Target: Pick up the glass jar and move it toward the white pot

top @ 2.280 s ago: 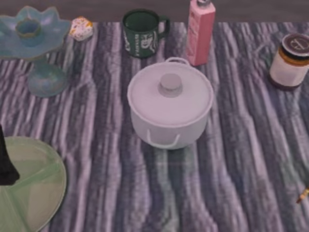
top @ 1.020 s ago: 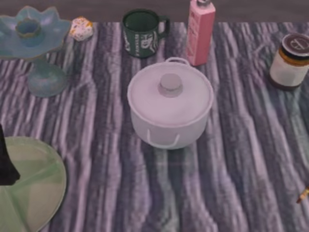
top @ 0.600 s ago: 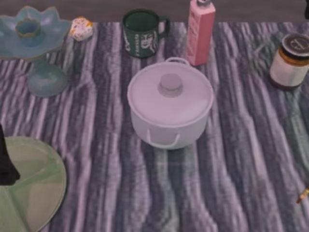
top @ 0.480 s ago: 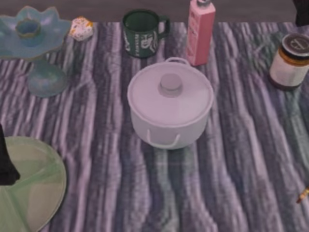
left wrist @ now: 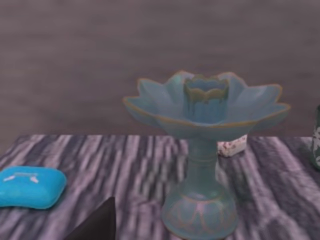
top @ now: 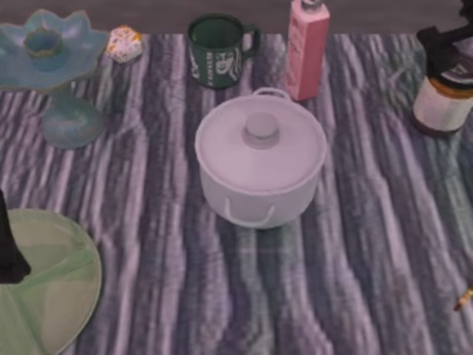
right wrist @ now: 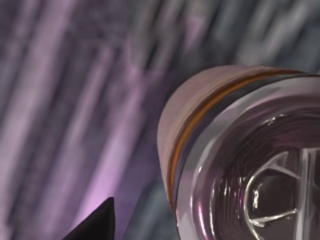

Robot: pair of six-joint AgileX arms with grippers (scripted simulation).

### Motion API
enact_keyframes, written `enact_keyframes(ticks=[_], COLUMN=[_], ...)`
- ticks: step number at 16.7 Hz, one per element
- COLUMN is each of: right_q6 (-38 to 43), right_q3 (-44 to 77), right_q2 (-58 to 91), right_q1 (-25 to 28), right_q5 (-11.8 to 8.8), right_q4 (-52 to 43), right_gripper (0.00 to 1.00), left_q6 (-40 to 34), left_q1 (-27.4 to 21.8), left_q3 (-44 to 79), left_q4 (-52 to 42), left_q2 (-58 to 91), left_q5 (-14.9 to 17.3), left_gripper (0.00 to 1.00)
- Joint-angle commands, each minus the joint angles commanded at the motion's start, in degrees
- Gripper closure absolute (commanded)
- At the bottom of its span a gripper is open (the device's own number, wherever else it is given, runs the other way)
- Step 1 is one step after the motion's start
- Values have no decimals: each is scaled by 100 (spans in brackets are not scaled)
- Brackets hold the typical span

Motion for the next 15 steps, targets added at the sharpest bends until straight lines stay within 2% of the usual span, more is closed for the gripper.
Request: enact_keyframes(ticks=[8,15], right_q6=[-20,14], right_q3=[153,-668], right_q2=[134,232], right_q1=[13,36], right_q5=[5,11], right_q4=[-55,837], right_gripper=[0,0], left_q6=[0,0], left_q1=[0,0], left_q3=[0,0], left_q4=[0,0], left_q2=[0,0], left_q5=[0,0], left_gripper=[0,0])
